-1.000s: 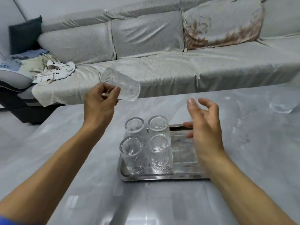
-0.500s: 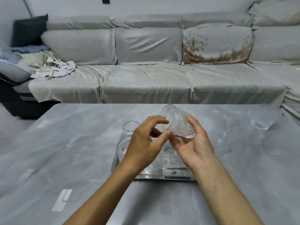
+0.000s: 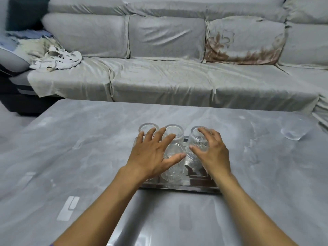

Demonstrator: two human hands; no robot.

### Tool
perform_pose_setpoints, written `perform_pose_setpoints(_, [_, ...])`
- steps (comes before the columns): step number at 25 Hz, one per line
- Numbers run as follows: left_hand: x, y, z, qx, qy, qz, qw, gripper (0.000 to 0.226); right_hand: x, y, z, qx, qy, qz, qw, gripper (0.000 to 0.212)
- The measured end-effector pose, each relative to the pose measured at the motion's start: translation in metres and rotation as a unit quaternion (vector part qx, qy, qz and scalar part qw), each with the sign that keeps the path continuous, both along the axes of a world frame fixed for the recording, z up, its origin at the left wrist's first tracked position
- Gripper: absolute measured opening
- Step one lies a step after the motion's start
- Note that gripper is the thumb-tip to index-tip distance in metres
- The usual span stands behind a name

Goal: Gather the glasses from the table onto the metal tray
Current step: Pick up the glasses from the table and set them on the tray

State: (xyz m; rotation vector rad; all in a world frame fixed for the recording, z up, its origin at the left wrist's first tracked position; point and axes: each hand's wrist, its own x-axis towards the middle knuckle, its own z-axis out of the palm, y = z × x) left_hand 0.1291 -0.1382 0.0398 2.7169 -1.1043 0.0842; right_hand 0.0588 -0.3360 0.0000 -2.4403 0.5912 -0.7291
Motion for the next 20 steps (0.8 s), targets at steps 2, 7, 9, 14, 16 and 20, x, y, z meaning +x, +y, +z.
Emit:
perform_pose_setpoints(2, [0.0, -0.001, -0.002, -0.005, -0.011, 0.0, 1.0, 0.089, 0.0, 0.003, -0.004, -0.026, 0.035, 0.017, 0.999, 0.069])
perform_pose_setpoints(7, [-0.003, 0.001, 0.004, -0.001, 0.0, 0.0, 1.0, 0.087, -0.005, 0.002, -0.007, -0.025, 0.057, 0.065, 0.996, 0.087])
perform_pose_setpoints(9, [-0.008, 0.0, 0.013, -0.013, -0.005, -0.01, 1.0, 0.084, -0.015, -0.004, 0.001, 0.038, 0.034, 0.067, 0.996, 0.1])
perform_pose_setpoints(14, [-0.066, -0.043, 0.018, -0.191, -0.114, -0.148, 0.964, 0.054, -0.062, -0.056, 0.027, 0.127, -0.086, -0.067, 0.986, 0.062])
perform_pose_setpoints(16, [-0.093, -0.084, 0.01, -0.117, -0.069, -0.212, 0.968, 0.056, -0.086, -0.082, 0.034, 0.112, -0.075, -0.105, 0.985, 0.052])
perform_pose_setpoints(20, [-0.103, -0.183, 0.004, 0.133, 0.132, -0.217, 0.958, 0.087, -0.127, -0.161, 0.042, 0.055, 0.01, -0.132, 0.99, 0.043])
